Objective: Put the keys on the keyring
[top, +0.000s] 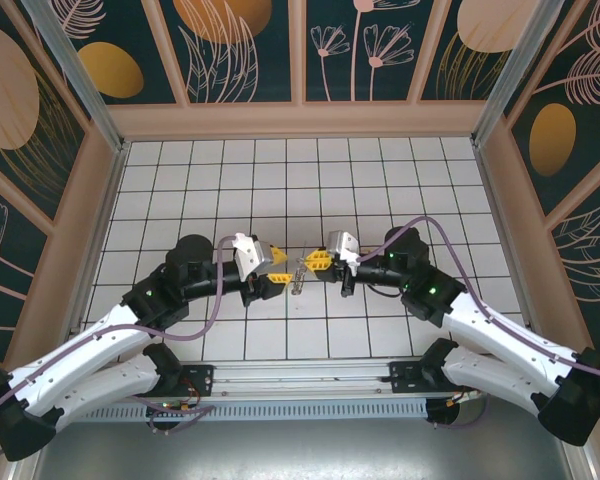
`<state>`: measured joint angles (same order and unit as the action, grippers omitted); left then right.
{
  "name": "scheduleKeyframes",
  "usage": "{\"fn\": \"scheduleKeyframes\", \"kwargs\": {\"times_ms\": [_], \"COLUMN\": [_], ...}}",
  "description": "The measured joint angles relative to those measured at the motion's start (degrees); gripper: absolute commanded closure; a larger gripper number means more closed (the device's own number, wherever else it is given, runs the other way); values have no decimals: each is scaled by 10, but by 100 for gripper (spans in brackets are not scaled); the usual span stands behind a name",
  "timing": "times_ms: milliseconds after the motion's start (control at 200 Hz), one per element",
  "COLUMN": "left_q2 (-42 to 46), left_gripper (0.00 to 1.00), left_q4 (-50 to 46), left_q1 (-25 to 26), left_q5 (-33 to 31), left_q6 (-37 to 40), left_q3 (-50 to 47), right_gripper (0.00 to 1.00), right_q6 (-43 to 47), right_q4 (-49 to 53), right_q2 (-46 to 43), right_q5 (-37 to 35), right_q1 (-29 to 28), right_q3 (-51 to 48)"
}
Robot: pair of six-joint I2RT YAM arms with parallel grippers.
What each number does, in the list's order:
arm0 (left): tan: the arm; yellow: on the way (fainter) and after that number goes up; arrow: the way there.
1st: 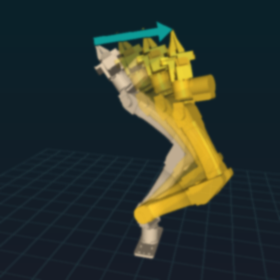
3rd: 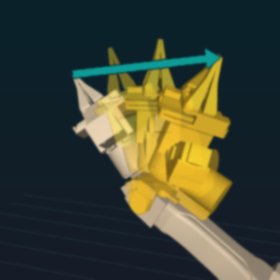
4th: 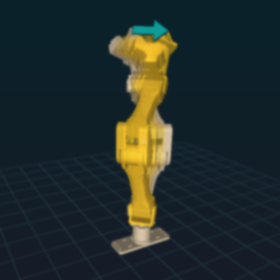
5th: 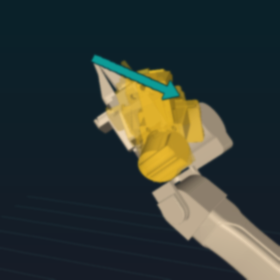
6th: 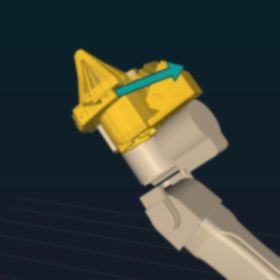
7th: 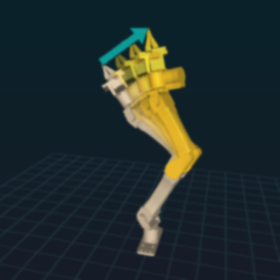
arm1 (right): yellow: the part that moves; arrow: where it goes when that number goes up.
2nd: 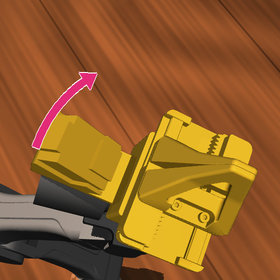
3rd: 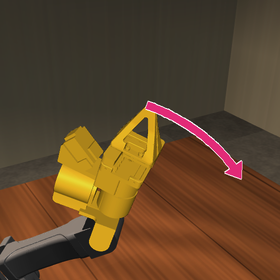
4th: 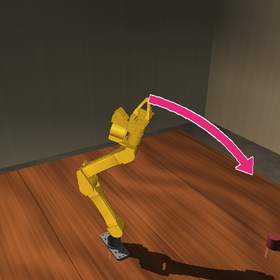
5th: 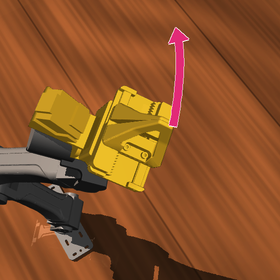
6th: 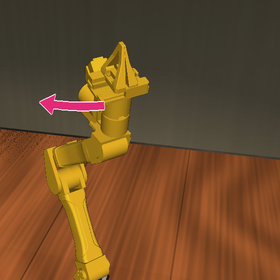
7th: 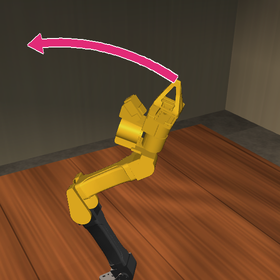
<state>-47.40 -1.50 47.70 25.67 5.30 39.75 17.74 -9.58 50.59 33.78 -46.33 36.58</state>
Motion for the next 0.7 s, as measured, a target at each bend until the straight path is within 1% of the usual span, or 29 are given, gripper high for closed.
{"fn": "scheduleKeyframes", "kwargs": {"times_ms": [345,586,701], "left_q2": [-7,-10,-14], "left_gripper": [59,69,71], "left_q4": [73,90,98], "left_q1": [0,0,0], "left_q5": [40,57,64], "left_q6": [-7,-11,-13], "left_q3": [-9,-20,-22], "right_gripper": [100,100,100], "right_q6": [-32,-54,-62], "right_q4": [-43,-88,-103], "right_q2": [0,2,2], "right_q5": [66,94,103], "right_q1": [1,3,3], "right_q3": [-19,-31,-37]}}
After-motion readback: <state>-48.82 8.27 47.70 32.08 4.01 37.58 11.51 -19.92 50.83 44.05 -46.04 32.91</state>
